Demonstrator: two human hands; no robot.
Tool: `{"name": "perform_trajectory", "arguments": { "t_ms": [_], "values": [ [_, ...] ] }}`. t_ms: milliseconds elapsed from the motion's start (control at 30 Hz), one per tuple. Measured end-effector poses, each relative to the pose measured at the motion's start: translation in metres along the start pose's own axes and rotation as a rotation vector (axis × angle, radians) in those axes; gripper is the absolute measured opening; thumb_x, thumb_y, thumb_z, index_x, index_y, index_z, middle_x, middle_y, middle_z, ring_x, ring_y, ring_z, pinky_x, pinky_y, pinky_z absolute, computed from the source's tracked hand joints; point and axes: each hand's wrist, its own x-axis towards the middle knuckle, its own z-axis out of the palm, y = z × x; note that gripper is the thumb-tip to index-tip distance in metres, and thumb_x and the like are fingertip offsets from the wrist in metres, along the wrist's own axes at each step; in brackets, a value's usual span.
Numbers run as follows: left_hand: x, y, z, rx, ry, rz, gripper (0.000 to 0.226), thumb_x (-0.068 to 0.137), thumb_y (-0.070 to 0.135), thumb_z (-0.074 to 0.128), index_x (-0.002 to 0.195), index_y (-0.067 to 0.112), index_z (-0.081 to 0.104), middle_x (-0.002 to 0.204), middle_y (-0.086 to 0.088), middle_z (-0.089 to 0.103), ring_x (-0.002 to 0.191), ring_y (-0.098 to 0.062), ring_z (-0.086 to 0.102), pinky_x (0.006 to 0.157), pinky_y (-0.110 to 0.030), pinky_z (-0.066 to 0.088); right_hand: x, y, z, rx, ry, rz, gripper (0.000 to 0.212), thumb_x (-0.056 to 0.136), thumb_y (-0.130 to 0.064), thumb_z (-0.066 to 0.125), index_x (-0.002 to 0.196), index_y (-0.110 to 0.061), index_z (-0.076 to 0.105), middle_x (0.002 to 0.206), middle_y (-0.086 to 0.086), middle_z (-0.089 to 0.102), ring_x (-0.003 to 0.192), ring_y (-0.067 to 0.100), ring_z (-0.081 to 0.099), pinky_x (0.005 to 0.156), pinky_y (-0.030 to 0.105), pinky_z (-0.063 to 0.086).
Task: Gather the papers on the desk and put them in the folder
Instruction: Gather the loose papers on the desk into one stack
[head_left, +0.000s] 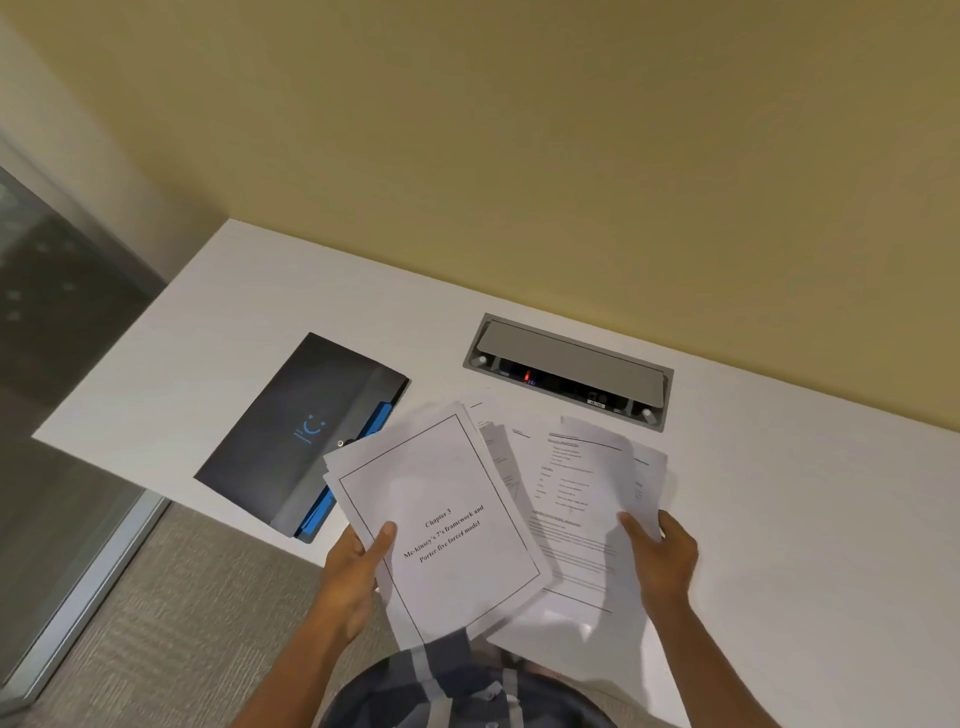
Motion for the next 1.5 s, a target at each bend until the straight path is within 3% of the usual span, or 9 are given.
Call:
{"name": "perform_trajectory", "arguments": {
  "t_ms": [300,467,633,767,1000,1100,1267,1433,1500],
  "values": [
    [-0.001,0.017,-0.006,-0.104,-0.143,0.026,0.048,0.085,0.038,0.073,0.132,0.03,0.064,0.123,-0.003,0.08,0.114,-0.021,0.077,0.079,-0.037,0.067,-0.013,-0.045,-0.073,0.263,0.025,-0.052,0.015,0.086,-0.02,0.086,0.092,-0.03,0.076,0.082,-0.029,0.078,0.069,-0.01,0.074,0.052,0.005,0.054],
    [0.0,0.028,-0.001,-0.153,-0.223,0.045,0.05,0.09,0.038,0.072,0.138,0.027,0.064,0.135,-0.006,0.074,0.123,-0.021,0.073,0.086,-0.033,0.065,-0.018,-0.076,-0.102,0.283,0.03,-0.148,0.016,0.085,-0.026,0.087,0.088,-0.04,0.079,0.088,-0.027,0.079,0.071,-0.008,0.075,0.051,0.006,0.054],
    [0.001,0.044,0.006,-0.247,-0.324,0.051,0.044,0.094,0.033,0.071,0.137,0.024,0.068,0.142,-0.011,0.069,0.13,-0.024,0.068,0.093,-0.034,0.063,-0.023,-0.104,-0.119,0.267,0.047,-0.239,0.028,0.085,-0.037,0.086,0.111,-0.03,0.078,0.104,-0.016,0.081,0.082,0.003,0.079,0.061,0.014,0.06],
    [-0.002,0.052,0.013,-0.265,-0.397,0.034,0.049,0.094,0.031,0.072,0.141,0.021,0.065,0.143,-0.013,0.068,0.131,-0.028,0.067,0.096,-0.039,0.062,-0.031,-0.12,-0.094,0.261,-0.098,-0.264,0.031,0.09,-0.027,0.082,0.12,-0.023,0.076,0.108,-0.009,0.083,0.09,0.011,0.081,0.076,0.03,0.066],
    [-0.012,0.052,0.025,-0.171,-0.477,-0.01,0.046,0.101,0.024,0.066,0.145,0.016,0.058,0.144,-0.012,0.068,0.134,-0.027,0.065,0.119,-0.052,0.045,-0.064,-0.125,-0.018,0.173,-0.574,-0.194,0.026,0.1,-0.018,0.07,0.114,-0.039,0.077,0.121,-0.007,0.08,0.109,0.008,0.076,0.094,0.027,0.058],
    [-0.013,0.041,0.02,-0.108,-0.467,-0.025,0.05,0.098,0.025,0.07,0.146,0.017,0.056,0.143,-0.008,0.069,0.135,-0.027,0.063,0.122,-0.054,0.041,-0.072,-0.115,0.01,0.202,-0.753,-0.151,0.029,0.101,-0.022,0.068,0.129,-0.029,0.072,0.132,-0.003,0.075,0.124,0.014,0.07,0.104,0.028,0.056],
    [-0.012,0.018,0.008,-0.175,-0.377,-0.114,0.054,0.094,0.016,0.075,0.144,0.018,0.054,0.137,-0.007,0.073,0.13,-0.026,0.067,0.119,-0.051,0.045,-0.086,-0.106,0.041,0.096,-0.953,0.014,0.038,0.096,-0.017,0.069,0.131,-0.033,0.07,0.13,0.002,0.076,0.119,0.021,0.074,0.087,0.031,0.063],
    [-0.014,0.001,-0.009,-0.102,-0.277,-0.17,0.052,0.085,0.021,0.083,0.133,0.013,0.067,0.126,-0.01,0.078,0.117,-0.029,0.075,0.11,-0.055,0.053,-0.086,-0.107,0.061,0.041,-0.983,0.202,0.027,0.088,-0.071,0.06,0.113,-0.063,0.07,0.114,-0.037,0.073,0.1,-0.019,0.069,0.076,0.006,0.055],
    [-0.014,-0.006,-0.015,-0.099,-0.178,-0.141,0.047,0.084,0.018,0.082,0.129,0.012,0.07,0.121,-0.011,0.08,0.111,-0.03,0.077,0.106,-0.055,0.055,-0.08,-0.107,0.068,-0.009,-0.937,0.188,0.03,0.093,-0.073,0.051,0.104,-0.055,0.073,0.108,-0.032,0.076,0.093,-0.017,0.071,0.072,0.01,0.058]
  ]
}}
